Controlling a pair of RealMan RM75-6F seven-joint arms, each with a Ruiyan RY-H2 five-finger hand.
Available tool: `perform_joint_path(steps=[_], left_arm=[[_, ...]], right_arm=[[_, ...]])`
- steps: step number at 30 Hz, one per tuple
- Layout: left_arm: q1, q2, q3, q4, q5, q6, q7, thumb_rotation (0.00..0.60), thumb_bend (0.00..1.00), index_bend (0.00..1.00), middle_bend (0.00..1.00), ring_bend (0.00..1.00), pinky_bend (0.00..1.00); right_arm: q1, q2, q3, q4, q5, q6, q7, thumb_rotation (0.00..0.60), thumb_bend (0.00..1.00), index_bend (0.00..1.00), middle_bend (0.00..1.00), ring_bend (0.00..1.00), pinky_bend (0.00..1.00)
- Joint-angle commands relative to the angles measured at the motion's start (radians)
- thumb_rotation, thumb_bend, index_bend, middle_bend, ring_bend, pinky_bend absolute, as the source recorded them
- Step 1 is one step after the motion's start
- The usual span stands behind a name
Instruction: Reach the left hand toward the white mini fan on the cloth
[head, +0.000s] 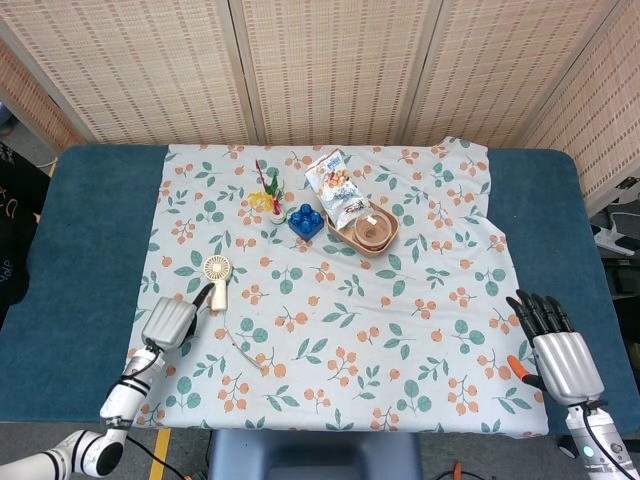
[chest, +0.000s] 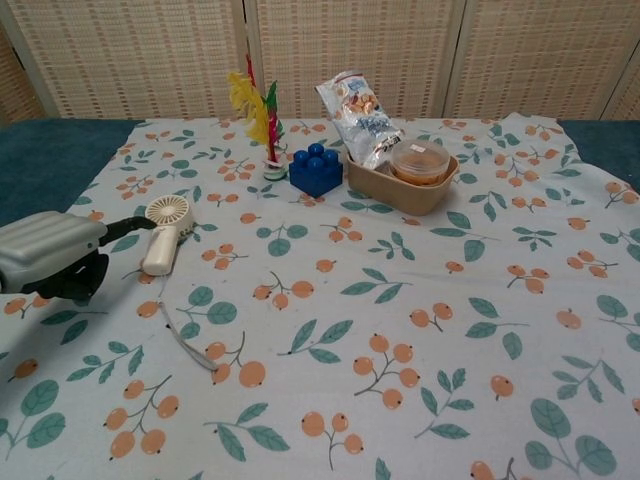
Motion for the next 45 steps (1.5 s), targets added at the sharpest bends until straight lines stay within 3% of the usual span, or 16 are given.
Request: perform_joint_path(steps=[1, 45], left_arm=[[-0.004, -0.001, 0.002, 0.002, -0.002, 0.004, 0.001, 0.6, 0.88, 0.0, 0.94, 0.84, 1.0], [-0.048, -0.019, 0.042, 0.04, -0.072, -0.035, 0.079, 0.6, 0.88, 0.0, 0.95, 0.84, 1.0]], right_arm=[[0.0, 0.0, -0.001, 0.0, 0.001, -0.002, -0.002, 0.6, 0.18, 0.0, 0.0, 0.0, 0.0], [-0.002, 0.004, -0.001, -0.004, 0.005, 0.013, -0.005, 0.6, 0.18, 0.0, 0.0, 0.0, 0.0]])
